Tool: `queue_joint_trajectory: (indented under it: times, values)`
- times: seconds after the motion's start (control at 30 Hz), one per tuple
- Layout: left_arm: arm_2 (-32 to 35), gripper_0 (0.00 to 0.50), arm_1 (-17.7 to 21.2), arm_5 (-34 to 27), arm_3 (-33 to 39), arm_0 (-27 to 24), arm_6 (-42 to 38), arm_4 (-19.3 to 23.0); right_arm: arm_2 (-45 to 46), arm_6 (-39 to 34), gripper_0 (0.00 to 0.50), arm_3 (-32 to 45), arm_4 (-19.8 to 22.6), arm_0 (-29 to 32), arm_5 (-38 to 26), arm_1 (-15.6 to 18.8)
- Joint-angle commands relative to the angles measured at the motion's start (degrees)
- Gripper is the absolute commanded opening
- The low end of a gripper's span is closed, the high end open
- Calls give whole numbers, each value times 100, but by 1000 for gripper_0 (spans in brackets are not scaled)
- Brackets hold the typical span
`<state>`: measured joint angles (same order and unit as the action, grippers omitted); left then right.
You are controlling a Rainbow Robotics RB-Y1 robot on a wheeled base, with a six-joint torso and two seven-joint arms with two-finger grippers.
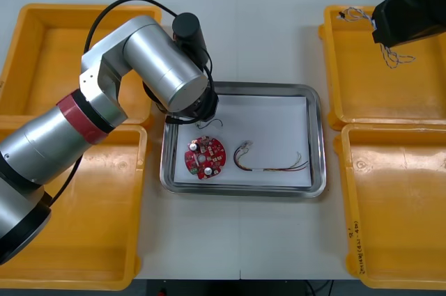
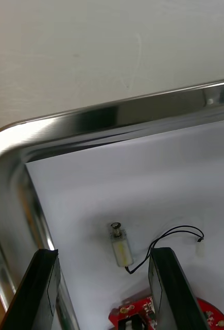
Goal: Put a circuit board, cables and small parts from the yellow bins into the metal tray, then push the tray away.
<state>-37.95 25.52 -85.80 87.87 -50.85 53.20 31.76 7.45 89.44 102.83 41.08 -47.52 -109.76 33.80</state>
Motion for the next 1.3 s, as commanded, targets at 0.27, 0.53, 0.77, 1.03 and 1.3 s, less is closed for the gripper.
queue_joint_trajectory:
  times: [0.27,0.53,0.77,1.03,1.3]
  values:
    - [1229,500,146,-1334,547,-611,-82,418,-455,258,0,563,928,15,-24,189]
    - [1844,500,550,-1800,573,-646,595,779,-1061,504,0,765,1078,59,-24,312]
    - [2195,500,796,-2125,556,-628,894,805,-1747,785,0,914,1131,59,-24,373]
    - [2784,500,1042,-2099,538,-242,1535,796,-2468,1937,0,914,709,59,166,83]
    - [3268,500,1209,-2064,512,163,2344,638,-2635,2956,0,440,129,94,473,-655]
